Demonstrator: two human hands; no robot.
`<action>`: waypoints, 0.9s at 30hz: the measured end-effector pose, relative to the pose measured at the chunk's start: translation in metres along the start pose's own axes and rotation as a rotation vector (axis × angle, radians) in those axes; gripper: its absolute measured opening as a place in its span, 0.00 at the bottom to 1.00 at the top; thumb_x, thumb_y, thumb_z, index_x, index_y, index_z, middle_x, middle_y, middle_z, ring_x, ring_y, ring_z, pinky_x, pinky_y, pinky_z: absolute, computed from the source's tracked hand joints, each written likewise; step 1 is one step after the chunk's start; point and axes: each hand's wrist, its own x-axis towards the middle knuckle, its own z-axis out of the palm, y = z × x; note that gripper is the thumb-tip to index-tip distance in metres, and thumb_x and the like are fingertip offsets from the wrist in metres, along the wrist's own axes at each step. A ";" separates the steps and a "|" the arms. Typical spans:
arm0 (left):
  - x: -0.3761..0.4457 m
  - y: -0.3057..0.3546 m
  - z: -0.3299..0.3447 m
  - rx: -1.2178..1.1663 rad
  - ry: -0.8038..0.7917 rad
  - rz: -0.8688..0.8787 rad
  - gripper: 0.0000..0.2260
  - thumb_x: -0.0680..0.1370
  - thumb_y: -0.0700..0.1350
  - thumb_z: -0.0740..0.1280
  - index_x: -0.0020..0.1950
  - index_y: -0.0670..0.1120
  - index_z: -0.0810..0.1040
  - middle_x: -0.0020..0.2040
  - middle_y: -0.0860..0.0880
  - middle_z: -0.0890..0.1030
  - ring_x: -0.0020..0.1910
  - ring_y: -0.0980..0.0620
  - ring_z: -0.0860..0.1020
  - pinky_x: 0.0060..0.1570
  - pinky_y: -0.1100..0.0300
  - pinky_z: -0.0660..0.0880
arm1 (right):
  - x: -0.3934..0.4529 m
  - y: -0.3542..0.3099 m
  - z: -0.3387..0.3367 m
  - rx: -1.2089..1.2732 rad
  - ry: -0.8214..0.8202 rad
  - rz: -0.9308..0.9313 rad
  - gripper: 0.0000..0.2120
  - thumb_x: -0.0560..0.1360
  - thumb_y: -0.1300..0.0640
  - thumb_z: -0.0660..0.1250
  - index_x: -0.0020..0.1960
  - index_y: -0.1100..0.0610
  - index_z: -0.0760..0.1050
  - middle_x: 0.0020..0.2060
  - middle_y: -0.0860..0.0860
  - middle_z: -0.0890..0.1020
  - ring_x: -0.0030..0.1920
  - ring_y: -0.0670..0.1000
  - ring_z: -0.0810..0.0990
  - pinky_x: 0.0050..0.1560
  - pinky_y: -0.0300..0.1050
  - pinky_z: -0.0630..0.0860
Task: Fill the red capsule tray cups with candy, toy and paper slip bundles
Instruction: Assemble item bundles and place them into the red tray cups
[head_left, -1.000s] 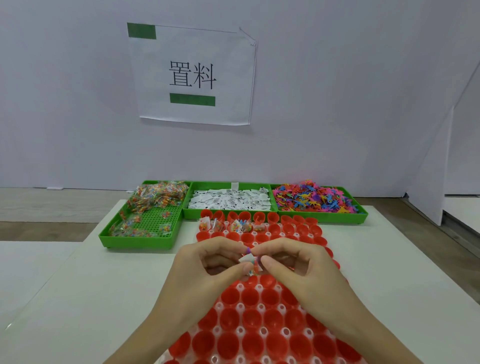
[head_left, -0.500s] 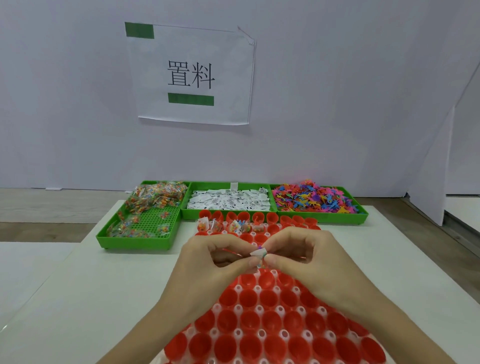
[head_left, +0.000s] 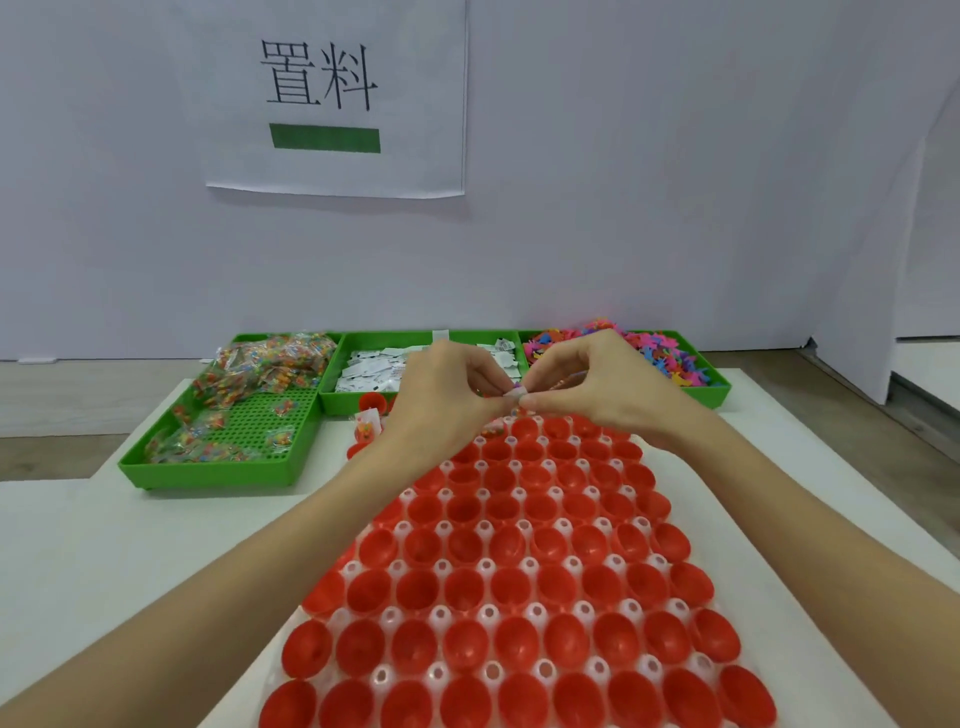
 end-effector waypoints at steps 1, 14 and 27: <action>0.003 -0.003 0.003 0.015 -0.022 -0.001 0.05 0.71 0.45 0.81 0.40 0.46 0.87 0.35 0.53 0.86 0.35 0.63 0.83 0.36 0.74 0.74 | 0.002 0.004 0.000 -0.017 -0.012 0.008 0.05 0.70 0.56 0.80 0.45 0.52 0.86 0.39 0.48 0.88 0.43 0.44 0.87 0.52 0.44 0.83; 0.014 -0.015 0.025 0.298 -0.153 0.167 0.05 0.71 0.44 0.79 0.41 0.51 0.85 0.38 0.56 0.84 0.49 0.50 0.77 0.54 0.53 0.74 | 0.012 0.017 0.006 -0.245 -0.066 0.001 0.04 0.68 0.57 0.82 0.41 0.52 0.87 0.35 0.44 0.87 0.39 0.41 0.85 0.48 0.40 0.82; 0.020 -0.009 0.015 0.252 -0.229 0.151 0.03 0.72 0.43 0.79 0.43 0.48 0.88 0.37 0.53 0.86 0.38 0.60 0.82 0.43 0.70 0.75 | 0.019 0.013 -0.001 -0.303 -0.174 0.040 0.05 0.72 0.56 0.79 0.48 0.51 0.87 0.39 0.45 0.87 0.42 0.41 0.85 0.51 0.44 0.83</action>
